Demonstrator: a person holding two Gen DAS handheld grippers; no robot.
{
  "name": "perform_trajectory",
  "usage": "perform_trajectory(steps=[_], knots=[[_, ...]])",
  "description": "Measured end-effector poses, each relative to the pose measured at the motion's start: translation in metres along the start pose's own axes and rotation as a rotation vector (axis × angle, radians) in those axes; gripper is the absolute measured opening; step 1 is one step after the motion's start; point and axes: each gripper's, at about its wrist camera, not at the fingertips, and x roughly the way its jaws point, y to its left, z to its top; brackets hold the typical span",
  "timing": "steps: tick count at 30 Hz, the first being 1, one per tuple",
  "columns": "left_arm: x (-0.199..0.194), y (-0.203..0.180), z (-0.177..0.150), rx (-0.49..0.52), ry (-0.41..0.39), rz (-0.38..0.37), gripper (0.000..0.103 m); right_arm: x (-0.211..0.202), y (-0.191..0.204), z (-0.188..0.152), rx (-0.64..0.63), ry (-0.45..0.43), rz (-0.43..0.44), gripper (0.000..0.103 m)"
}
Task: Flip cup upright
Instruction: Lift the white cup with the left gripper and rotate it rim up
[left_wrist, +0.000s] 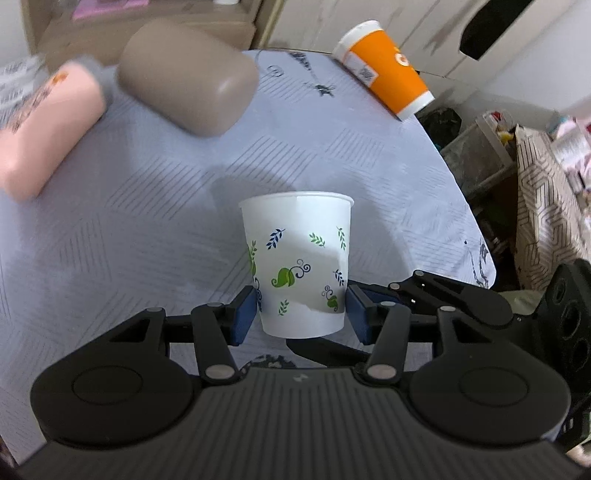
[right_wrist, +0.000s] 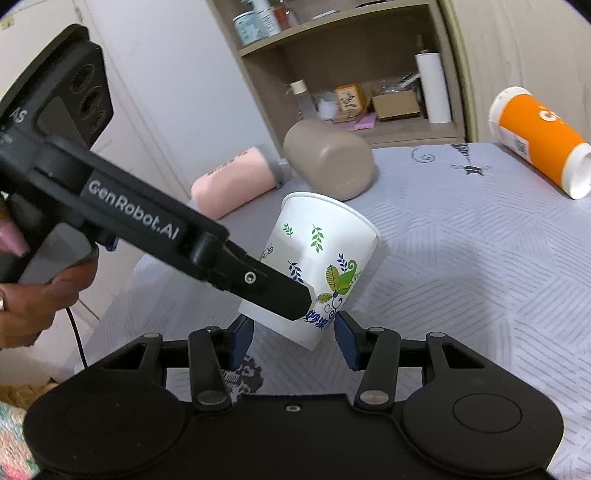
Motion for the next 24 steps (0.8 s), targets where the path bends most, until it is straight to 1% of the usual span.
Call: perform_trajectory(steps=[3, 5, 6, 7, 8, 9, 10, 11, 13, 15, 18, 20, 22, 24], knots=[[0.0, 0.009, 0.0, -0.025, -0.002, -0.033, 0.052, 0.002, 0.0, 0.002, -0.004, 0.004, 0.003, 0.056], [-0.002, 0.011, -0.002, -0.033, -0.026, -0.048, 0.051, 0.004, -0.002, 0.005, 0.005, 0.013, 0.014, 0.056], [-0.003, 0.01, -0.002, -0.014, -0.034, -0.06, 0.051, 0.003, -0.003, 0.006, 0.008, 0.021, 0.015, 0.058], [-0.006, 0.01, -0.002, -0.002, -0.034, -0.079, 0.052, 0.001, -0.004, 0.005, 0.006, 0.027, 0.015, 0.063], [-0.007, 0.009, -0.003, 0.004, -0.035, -0.097, 0.055, 0.002, -0.005, 0.007, 0.002, 0.028, 0.014, 0.066], [-0.008, 0.007, -0.001, 0.006, -0.04, -0.107, 0.057, 0.001, -0.006, 0.01, 0.002, 0.024, 0.018, 0.072], [-0.01, 0.006, -0.001, 0.017, -0.053, -0.112, 0.061, -0.002, -0.007, 0.01, 0.006, 0.021, 0.025, 0.075], [-0.011, 0.005, -0.001, 0.03, -0.069, -0.106, 0.067, -0.003, -0.008, 0.013, 0.012, 0.021, 0.035, 0.076], [-0.013, 0.006, 0.001, 0.036, -0.092, -0.099, 0.07, -0.004, -0.011, 0.017, 0.023, 0.025, 0.051, 0.081], [-0.01, 0.011, 0.004, 0.018, -0.095, -0.12, 0.071, -0.004, -0.011, 0.022, 0.022, 0.031, 0.056, 0.084], [-0.002, 0.02, 0.006, -0.014, -0.087, -0.135, 0.071, 0.0, -0.009, 0.029, -0.004, 0.05, 0.037, 0.086], [0.004, 0.025, 0.005, -0.024, -0.083, -0.146, 0.071, 0.005, -0.008, 0.035, -0.014, 0.073, 0.042, 0.086], [0.009, 0.029, 0.006, -0.036, -0.079, -0.164, 0.071, 0.011, -0.011, 0.039, -0.002, 0.095, 0.044, 0.086], [0.011, 0.033, 0.005, -0.041, -0.079, -0.18, 0.071, 0.015, -0.015, 0.044, 0.042, 0.104, 0.027, 0.086]])
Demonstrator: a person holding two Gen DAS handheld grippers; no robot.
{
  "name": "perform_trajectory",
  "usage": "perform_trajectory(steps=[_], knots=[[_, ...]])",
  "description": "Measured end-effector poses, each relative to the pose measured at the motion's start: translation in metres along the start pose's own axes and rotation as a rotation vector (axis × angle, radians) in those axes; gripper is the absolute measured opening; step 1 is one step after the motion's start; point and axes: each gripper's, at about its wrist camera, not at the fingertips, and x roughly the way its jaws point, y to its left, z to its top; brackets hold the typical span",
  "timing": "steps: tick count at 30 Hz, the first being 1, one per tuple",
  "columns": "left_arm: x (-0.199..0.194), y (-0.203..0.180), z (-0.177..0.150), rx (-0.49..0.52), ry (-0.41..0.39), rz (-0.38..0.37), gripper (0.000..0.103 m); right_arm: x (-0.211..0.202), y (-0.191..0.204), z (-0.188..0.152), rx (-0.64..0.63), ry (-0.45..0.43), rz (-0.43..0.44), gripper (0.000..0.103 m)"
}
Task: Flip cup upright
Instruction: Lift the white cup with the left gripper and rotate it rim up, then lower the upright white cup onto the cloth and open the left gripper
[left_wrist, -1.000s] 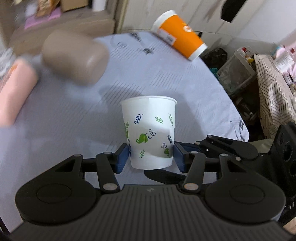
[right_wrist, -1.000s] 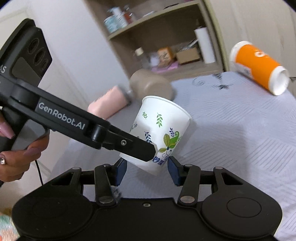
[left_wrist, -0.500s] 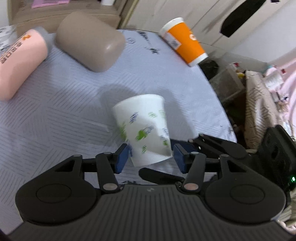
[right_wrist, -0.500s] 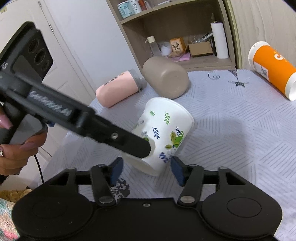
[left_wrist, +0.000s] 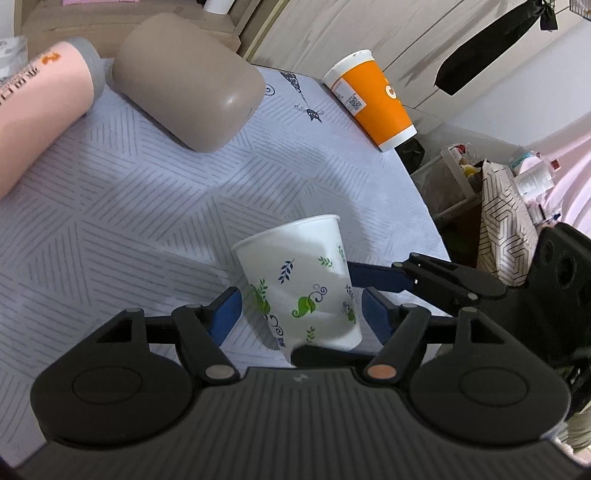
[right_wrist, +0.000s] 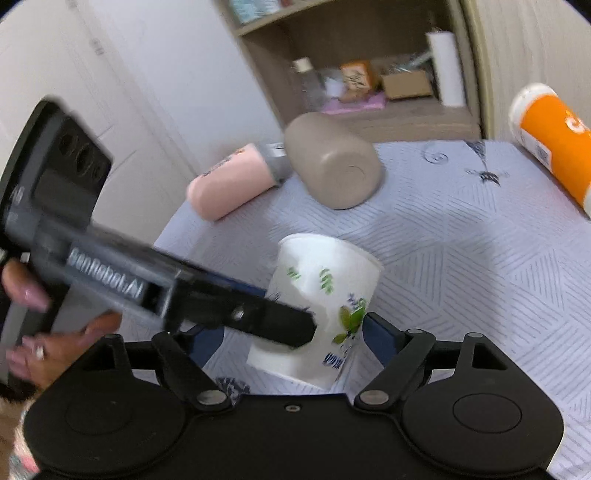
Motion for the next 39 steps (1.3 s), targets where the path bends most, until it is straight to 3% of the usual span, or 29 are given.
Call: perform_trajectory(steps=[5, 7, 14, 23, 29, 39], knots=[[0.003, 0.005, 0.005, -0.017, -0.006, -0.035, 0.071, 0.007, -0.001, 0.006, 0.011, 0.01, -0.032, 0.085], [0.005, 0.003, 0.006, -0.021, -0.01, -0.046, 0.071, 0.01, 0.0, 0.006, -0.008, 0.018, -0.036, 0.081], [0.001, -0.005, -0.007, 0.051, -0.064, -0.017, 0.064, 0.003, 0.004, 0.0, -0.09, -0.008, -0.059, 0.075], [-0.023, -0.032, -0.037, 0.248, -0.196, 0.054, 0.062, -0.022, 0.04, -0.028, -0.357, -0.163, -0.133, 0.074], [-0.035, -0.031, -0.052, 0.288, -0.249, 0.087, 0.062, -0.027, 0.048, -0.039, -0.435, -0.246, -0.101, 0.074], [-0.039, -0.028, -0.067, 0.352, -0.33, 0.154, 0.061, -0.012, 0.065, -0.059, -0.602, -0.369, -0.147, 0.076]])
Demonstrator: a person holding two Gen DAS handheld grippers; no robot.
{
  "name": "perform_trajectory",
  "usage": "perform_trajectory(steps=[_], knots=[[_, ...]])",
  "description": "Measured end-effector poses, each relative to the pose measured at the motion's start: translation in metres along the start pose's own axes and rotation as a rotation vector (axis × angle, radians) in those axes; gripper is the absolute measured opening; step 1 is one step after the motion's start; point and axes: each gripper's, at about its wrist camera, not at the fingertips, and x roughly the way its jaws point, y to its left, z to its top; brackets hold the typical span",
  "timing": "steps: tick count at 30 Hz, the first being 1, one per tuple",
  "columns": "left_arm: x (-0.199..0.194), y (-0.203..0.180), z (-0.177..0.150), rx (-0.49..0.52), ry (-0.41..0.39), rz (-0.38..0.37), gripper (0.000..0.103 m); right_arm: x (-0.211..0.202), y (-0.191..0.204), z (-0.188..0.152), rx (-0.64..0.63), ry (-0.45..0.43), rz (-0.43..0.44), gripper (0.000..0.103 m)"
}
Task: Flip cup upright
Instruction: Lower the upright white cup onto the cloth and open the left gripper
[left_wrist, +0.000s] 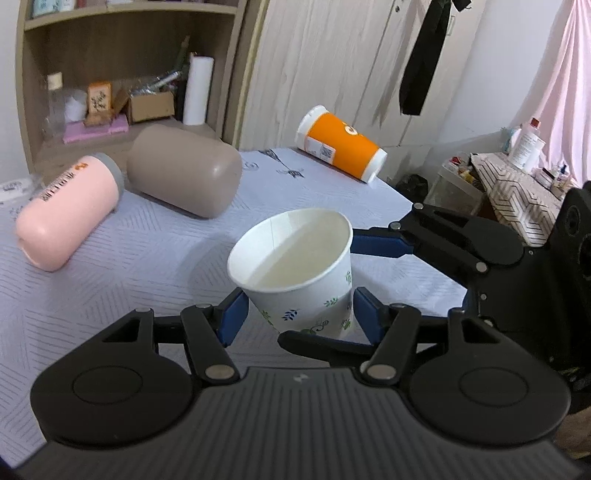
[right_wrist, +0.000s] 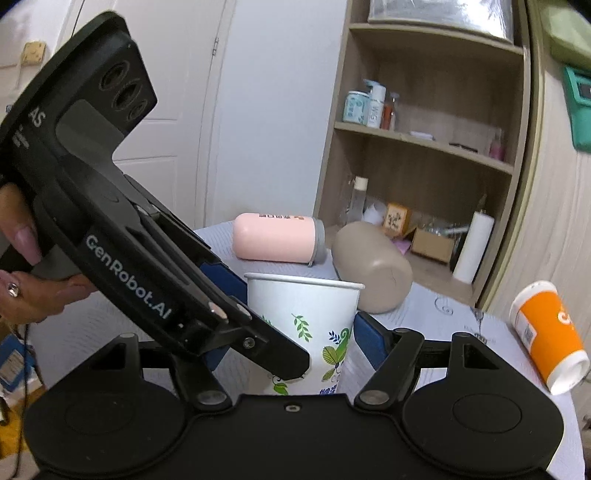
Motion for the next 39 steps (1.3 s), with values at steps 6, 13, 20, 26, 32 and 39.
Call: perform_trajectory(steps=[6, 13, 20, 26, 32, 39], knots=[[0.007, 0.0, 0.006, 0.05, -0.06, 0.073, 0.061, 0.019, 0.003, 0.0, -0.044, -0.003, -0.065, 0.076], [0.018, 0.011, 0.015, 0.039, -0.076, 0.08, 0.061, 0.037, -0.006, 0.006, -0.02, 0.002, -0.089, 0.074], [0.021, 0.004, 0.018, 0.102, -0.115, 0.1, 0.061, 0.041, -0.014, 0.004, 0.014, -0.001, -0.107, 0.075], [0.026, 0.006, 0.02, 0.084, -0.101, 0.072, 0.063, 0.045, -0.022, 0.003, 0.054, 0.015, -0.097, 0.076], [0.027, 0.01, 0.018, 0.059, -0.094, 0.078, 0.066, 0.049, -0.025, 0.004, 0.058, 0.036, -0.059, 0.077], [0.02, 0.005, 0.016, 0.007, -0.088, 0.099, 0.078, 0.039, -0.027, 0.002, 0.077, 0.036, -0.071, 0.082]])
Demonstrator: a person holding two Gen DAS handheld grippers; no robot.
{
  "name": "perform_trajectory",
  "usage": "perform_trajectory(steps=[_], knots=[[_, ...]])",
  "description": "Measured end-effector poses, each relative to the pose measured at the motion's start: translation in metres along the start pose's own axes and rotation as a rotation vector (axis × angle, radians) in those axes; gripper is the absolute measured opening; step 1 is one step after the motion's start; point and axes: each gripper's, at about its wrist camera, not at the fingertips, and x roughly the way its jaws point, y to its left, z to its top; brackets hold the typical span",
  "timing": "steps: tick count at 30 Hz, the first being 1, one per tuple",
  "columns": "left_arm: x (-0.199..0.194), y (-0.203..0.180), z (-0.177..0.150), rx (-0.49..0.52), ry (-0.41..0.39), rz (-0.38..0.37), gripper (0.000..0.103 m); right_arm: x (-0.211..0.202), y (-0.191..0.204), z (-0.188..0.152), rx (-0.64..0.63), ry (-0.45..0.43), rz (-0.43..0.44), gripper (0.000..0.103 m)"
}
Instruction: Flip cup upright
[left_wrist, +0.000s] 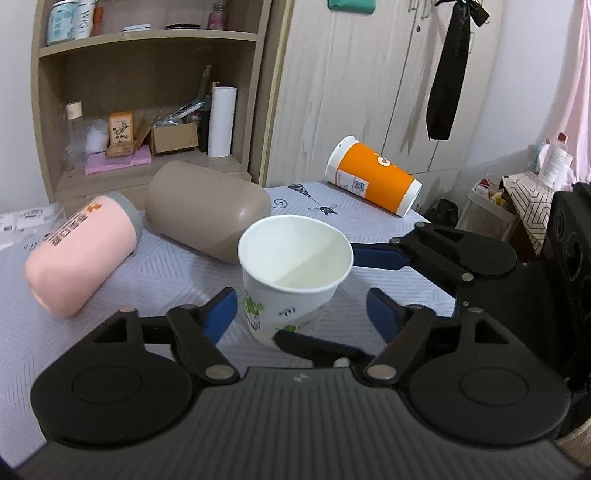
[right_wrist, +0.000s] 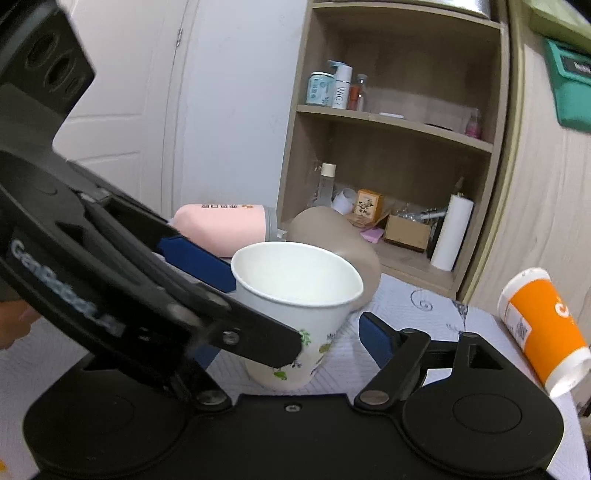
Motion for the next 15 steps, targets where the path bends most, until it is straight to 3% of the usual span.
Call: perform_trajectory(steps=[4, 10, 15], knots=[[-0.012, -0.001, -0.006, -0.011, -0.001, 0.05, 0.08, -0.011, -0.002, -0.004, 0.027, 0.001, -0.002, 0.083], [-0.042, -0.004, -0.017, -0.09, -0.019, 0.149, 0.093, -0.036, -0.002, -0.011, 0.093, -0.013, -0.032, 0.083], [-0.067, -0.021, -0.031, -0.087, -0.017, 0.325, 0.094, -0.066, -0.004, -0.007, 0.145, -0.08, -0.111, 0.089]])
